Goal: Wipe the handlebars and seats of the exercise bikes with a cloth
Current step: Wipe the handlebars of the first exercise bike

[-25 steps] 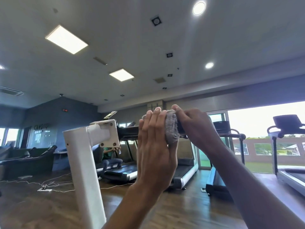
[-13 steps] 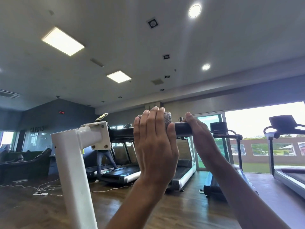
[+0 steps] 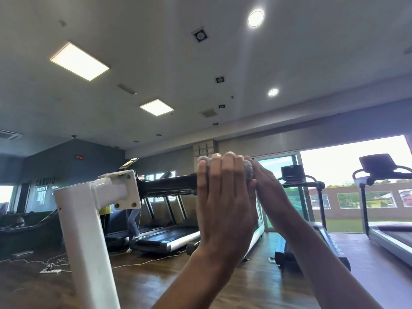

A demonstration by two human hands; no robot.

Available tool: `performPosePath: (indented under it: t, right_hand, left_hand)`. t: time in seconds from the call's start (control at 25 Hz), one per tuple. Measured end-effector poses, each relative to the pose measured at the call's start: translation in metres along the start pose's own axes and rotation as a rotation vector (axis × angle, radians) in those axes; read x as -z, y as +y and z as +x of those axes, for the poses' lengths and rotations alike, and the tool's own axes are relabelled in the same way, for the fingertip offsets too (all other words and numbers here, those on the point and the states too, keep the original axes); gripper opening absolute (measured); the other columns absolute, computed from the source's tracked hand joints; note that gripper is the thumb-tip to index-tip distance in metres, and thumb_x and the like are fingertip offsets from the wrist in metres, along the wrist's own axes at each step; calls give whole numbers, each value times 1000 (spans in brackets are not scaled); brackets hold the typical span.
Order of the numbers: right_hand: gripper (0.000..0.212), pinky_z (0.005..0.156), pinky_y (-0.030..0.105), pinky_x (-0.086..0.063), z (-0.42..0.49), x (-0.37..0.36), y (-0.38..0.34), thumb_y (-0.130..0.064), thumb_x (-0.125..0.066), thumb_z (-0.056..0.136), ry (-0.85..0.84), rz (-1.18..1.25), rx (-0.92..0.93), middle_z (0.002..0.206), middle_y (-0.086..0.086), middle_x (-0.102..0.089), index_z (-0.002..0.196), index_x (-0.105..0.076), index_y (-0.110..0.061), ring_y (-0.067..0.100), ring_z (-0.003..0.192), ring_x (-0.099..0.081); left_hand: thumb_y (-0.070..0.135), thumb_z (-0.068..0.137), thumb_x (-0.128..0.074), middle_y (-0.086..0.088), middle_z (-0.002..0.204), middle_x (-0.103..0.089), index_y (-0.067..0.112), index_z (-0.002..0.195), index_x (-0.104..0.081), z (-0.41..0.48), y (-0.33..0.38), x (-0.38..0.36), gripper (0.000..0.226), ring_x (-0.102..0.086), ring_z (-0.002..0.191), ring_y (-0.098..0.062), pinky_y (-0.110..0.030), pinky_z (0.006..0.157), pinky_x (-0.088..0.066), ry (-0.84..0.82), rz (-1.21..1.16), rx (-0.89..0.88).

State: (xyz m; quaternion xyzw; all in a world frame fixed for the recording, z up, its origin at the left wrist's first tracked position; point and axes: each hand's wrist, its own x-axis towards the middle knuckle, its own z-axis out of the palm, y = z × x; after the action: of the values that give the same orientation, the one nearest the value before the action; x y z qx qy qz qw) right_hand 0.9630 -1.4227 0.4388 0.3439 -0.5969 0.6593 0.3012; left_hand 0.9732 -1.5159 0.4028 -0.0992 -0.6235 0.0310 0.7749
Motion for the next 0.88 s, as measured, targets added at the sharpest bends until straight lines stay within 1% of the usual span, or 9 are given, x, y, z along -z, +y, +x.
performPosePath:
  t: [0.16, 0.24, 0.28, 0.4, 0.52, 0.56, 0.64, 0.76, 0.88]
  right_hand:
    - [26, 65, 5, -45, -12, 4, -16, -20, -45, 106, 114, -22, 30, 113, 18, -67, 105, -68, -9, 3, 81, -60]
    - [20, 69, 1, -40, -36, 0, -35, -22, -48, 104, 380, -206, 251, 108, 1, -66, 99, -67, -21, -7, 86, -58]
    - [19, 74, 0, -38, -52, -8, -46, -25, -47, 102, 391, -249, 376, 107, -9, -65, 100, -66, -25, -11, 92, -57]
    - [43, 106, 17, -39, -78, -44, -57, -50, -29, 102, 65, -281, 386, 133, -18, -54, 131, -55, -32, -8, 125, -47]
    - [60, 126, 36, -2, -63, -63, -40, -61, -10, 101, -11, -564, 236, 165, -22, -1, 157, -12, -39, -4, 149, 9]
    - [61, 124, 35, 9, -56, -68, -33, -58, -10, 103, 31, -675, 245, 166, -18, 4, 159, -11, -33, -3, 148, 17]
    - [55, 122, 42, 13, -51, -75, -20, -50, -17, 106, 206, -879, 348, 164, -8, -20, 153, -32, -26, 8, 153, 4]
    - [38, 123, 50, -12, -40, -69, 4, -42, -32, 105, 403, -862, 561, 140, -6, -54, 129, -56, -26, 16, 144, -35]
    - [27, 108, 48, -41, -23, -36, 30, -40, -37, 104, 375, -433, 560, 126, -12, -60, 120, -57, -33, 13, 127, -51]
  left_hand:
    - [28, 103, -36, -11, 141, -54, 6, 139, -52, 2, -3, 10, 45, -44, 137, -27, -46, 121, -23, -28, -98, -34]
    - [23, 102, -33, -8, 150, -48, 10, 147, -44, 1, -4, 18, 47, -38, 144, -22, -46, 121, -24, -38, -317, 44]
    - [19, 102, -33, -9, 149, -49, 13, 149, -39, 1, -5, 24, 48, -42, 141, -23, -48, 117, -32, -61, -511, 115]
    - [18, 101, -40, 0, 121, -66, 17, 135, -42, 8, -12, 46, 34, -68, 105, -18, -32, 80, -58, -69, -1221, 309]
    - [16, 95, -46, 1, 112, -70, 22, 109, -54, 19, -37, 58, 18, -68, 105, -15, -26, 85, -55, 96, -1449, 569]
    - [14, 91, -46, -2, 109, -70, 22, 103, -56, 26, -48, 56, 18, -66, 107, -16, -30, 91, -53, 163, -1389, 652]
    - [17, 88, -43, 0, 101, -68, 22, 94, -59, 42, -69, 46, 18, -64, 102, -13, -27, 93, -48, 182, -1085, 696]
    - [27, 99, -37, 2, 88, -65, 19, 85, -62, 54, -71, 26, 30, -60, 85, -9, -30, 78, -43, -169, -722, 568]
    - [40, 106, -27, -5, 71, -64, 12, 75, -66, 49, -56, 17, 57, -57, 73, -23, -36, 76, -40, -436, -291, 526]
